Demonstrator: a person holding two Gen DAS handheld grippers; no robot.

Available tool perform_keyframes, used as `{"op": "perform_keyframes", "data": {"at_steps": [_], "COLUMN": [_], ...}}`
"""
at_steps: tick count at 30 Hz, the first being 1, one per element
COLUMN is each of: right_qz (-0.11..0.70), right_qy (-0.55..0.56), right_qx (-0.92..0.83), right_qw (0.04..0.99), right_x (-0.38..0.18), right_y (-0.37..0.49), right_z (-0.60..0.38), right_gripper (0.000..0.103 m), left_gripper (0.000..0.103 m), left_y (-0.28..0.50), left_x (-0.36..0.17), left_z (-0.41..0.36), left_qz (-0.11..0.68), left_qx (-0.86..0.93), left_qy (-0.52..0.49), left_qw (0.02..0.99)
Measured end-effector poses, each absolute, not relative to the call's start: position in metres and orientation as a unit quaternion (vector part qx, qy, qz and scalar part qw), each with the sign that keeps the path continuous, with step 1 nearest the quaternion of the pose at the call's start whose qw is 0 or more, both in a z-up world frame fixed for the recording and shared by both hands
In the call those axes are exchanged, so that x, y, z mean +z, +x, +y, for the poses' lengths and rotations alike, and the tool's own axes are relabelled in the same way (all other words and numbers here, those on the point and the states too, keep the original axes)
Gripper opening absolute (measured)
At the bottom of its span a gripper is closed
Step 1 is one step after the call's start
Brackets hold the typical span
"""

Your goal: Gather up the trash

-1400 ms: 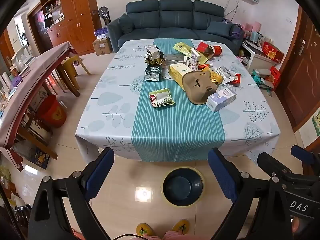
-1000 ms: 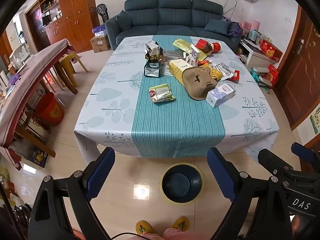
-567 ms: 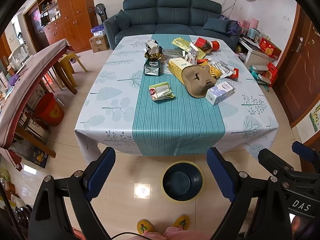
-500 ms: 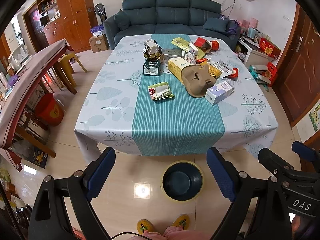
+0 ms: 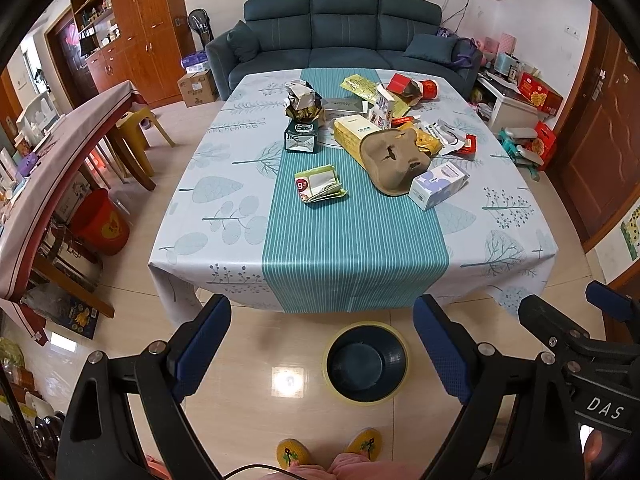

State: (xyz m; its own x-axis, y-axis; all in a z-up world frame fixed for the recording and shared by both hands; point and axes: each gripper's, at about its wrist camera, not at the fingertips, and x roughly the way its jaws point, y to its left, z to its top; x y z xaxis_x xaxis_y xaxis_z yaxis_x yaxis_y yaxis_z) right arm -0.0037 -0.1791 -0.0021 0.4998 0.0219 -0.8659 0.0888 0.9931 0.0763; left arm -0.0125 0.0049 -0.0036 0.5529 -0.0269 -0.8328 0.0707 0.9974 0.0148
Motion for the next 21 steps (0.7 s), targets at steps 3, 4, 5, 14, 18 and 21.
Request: {"op": "perform_keyframes", "data": {"at_steps": [3, 4, 5, 14, 18, 21], "right_qz": [0.500, 0.500, 0.500, 0.500, 0.499, 0.500], "right_qy": [0.055, 0.054, 0.055, 0.057, 0.058, 0.058], "right_qx": [-0.019, -0.018, -0.019, -0.019, -0.019, -0.019], "right_qw": [0.864, 0.864, 0.864, 0.864, 0.864, 0.864], "right_x": [-0.0026, -0.0020, -0.0023, -0.0020, -0.0021, -0.0018], "right_y": [-0.0027, -0.0030, -0.0025, -0.0037, -0.0052, -0.0051], "right_z": [-0.1803, -0.1795, -0.1802, -0.1822, -0.1838, -0.1842], "right_gripper": [0.103, 0.103, 0.103, 0.103, 0.103, 0.103], "left_gripper": [0.091, 0.091, 0.091, 0.091, 0.091, 0.091], "left_y": [-0.0127, -0.0123, -0.0120, -0.0082, -0.0059, -0.0062], "left_x": [-0.0035, -0.0038, -0.0038, -0.0035, -0.0039, -0.0035], "left_z": [0.0052, 0.0051, 0.0052, 0.0033, 0.0029, 0.0024], "left_qz": [0.472, 0.472, 0.472, 0.473, 0.473, 0.473], "left_qx": [-0.028, -0.028, -0.028, -0.023, -0.021, -0.022], "left_qy": [0.023, 0.023, 0.023, 0.025, 0.025, 0.026], "left_qw": [0.881, 0.881, 0.881, 0.881, 0.880, 0.880]}}
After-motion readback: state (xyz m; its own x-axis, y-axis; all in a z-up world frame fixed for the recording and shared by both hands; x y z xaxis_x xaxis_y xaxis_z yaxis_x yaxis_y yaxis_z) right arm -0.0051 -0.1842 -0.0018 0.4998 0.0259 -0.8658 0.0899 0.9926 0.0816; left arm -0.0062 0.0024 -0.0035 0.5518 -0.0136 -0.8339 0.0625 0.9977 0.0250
